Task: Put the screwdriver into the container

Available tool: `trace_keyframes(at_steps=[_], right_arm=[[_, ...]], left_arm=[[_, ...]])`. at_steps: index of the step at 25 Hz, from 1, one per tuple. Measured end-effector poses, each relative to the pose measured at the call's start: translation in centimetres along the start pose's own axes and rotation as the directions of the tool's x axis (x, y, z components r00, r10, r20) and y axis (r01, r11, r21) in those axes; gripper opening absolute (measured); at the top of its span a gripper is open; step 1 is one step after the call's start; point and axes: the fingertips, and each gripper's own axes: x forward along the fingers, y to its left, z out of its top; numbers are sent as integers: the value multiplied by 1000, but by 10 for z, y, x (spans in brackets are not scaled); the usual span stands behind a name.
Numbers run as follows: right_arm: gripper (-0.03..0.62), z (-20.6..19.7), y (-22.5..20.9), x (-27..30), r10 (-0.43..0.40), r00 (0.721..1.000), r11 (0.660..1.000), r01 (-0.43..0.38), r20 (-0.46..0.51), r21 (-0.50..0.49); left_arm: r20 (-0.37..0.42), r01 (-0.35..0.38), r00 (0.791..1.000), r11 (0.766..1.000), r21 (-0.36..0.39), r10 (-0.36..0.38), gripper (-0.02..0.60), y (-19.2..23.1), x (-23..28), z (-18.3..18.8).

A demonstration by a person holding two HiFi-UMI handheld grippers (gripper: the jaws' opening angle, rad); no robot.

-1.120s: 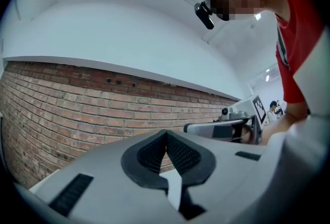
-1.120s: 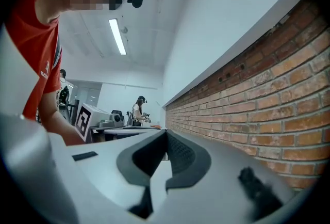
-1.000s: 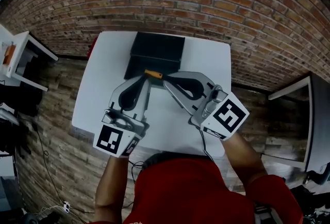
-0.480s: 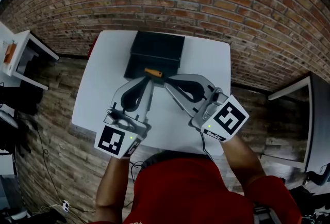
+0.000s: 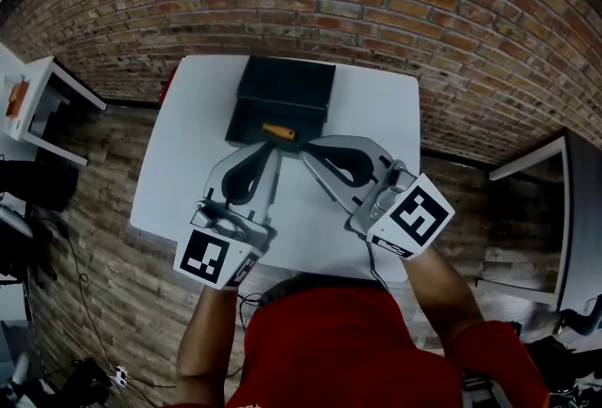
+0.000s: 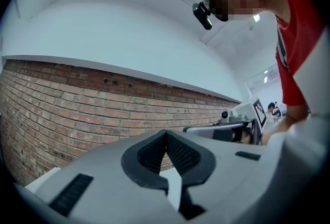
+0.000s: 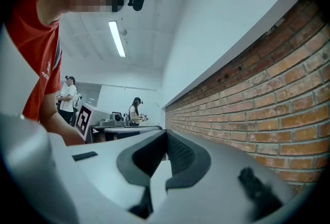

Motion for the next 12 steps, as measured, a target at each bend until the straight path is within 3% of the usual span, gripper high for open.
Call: trace_keyframes(at_steps=[12], right_arm=[[31,1,3,1,2,1000,1000,-2,2,0]], left_arm=[[0,7,1000,1000,2,-7,14,-1,-2,1]])
